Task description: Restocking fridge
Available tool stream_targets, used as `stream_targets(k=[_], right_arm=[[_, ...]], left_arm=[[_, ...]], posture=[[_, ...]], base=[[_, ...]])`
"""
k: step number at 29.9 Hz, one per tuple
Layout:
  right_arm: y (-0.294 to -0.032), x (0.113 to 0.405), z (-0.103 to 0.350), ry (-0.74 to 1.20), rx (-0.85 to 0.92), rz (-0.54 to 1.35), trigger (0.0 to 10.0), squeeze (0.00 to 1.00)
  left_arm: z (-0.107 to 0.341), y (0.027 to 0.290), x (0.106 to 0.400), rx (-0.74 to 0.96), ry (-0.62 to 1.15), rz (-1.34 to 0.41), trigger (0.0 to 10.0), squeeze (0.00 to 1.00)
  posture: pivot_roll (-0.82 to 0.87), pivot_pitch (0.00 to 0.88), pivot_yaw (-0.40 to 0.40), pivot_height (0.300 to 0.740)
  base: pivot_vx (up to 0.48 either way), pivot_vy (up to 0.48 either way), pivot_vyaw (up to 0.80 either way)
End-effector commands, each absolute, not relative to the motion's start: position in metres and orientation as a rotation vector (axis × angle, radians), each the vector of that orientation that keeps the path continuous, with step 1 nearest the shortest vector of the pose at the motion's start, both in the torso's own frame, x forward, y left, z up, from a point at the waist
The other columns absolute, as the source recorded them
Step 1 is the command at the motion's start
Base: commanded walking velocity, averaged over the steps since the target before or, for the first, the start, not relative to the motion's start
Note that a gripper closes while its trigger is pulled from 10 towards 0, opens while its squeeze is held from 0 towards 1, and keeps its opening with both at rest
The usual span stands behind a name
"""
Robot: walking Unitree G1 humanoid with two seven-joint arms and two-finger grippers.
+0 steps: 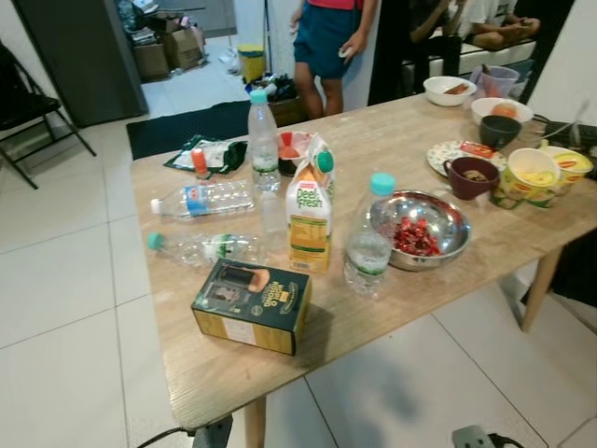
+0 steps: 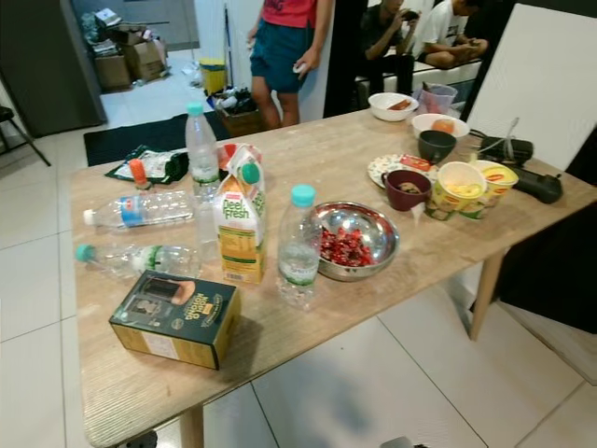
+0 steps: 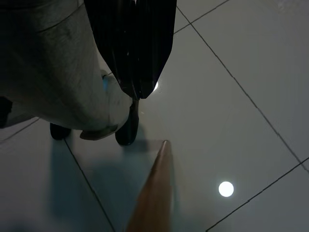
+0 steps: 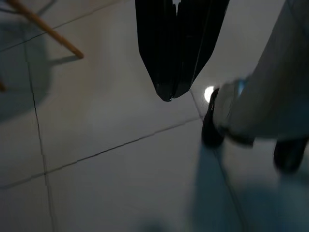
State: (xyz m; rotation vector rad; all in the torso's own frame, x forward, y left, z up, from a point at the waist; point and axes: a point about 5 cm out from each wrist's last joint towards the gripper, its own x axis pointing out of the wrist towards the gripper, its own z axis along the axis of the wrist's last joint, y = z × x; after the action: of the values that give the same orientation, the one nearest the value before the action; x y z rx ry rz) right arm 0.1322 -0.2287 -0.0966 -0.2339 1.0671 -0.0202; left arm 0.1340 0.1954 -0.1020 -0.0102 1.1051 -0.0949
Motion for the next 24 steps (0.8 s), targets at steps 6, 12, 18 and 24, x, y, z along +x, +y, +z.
stream_targets(k=[6, 12, 18, 24], right_arm=[[-0.238, 0.216, -0.055, 0.814, -0.13, -0.099, 10.0, 0.0], [-0.242, 0.241, -0.036, 0.677, 0.024, -0.167, 10.0, 0.0], [-0.246, 0.266, -0.013, 0.542, 0.16, -0.197, 10.0, 0.0], [-0.246, 0.285, 0.005, 0.479, 0.089, -0.177, 10.0, 0.0]], left_arm=[[-0.105, 0.192, 0.128, -0.019, 1.127, -0.099, 10.0, 0.0], [-0.105, 0.192, 0.128, -0.025, 1.125, -0.096, 10.0, 0.0], [-0.105, 0.192, 0.128, -0.03, 1.125, -0.095, 10.0, 0.0], [-0.105, 0.191, 0.128, -0.028, 1.124, -0.098, 10.0, 0.0]], posture=[[0.05, 0.0, -0.043, 0.74], [0.05, 0.0, -0.044, 0.74], [0.05, 0.0, -0.048, 0.74], [0.05, 0.0, -0.051, 0.74]], base=[[0.0, 0.0, 0.0], [0.0, 0.0, 0.0], [0.0, 0.0, 0.0], [0.0, 0.0, 0.0]])
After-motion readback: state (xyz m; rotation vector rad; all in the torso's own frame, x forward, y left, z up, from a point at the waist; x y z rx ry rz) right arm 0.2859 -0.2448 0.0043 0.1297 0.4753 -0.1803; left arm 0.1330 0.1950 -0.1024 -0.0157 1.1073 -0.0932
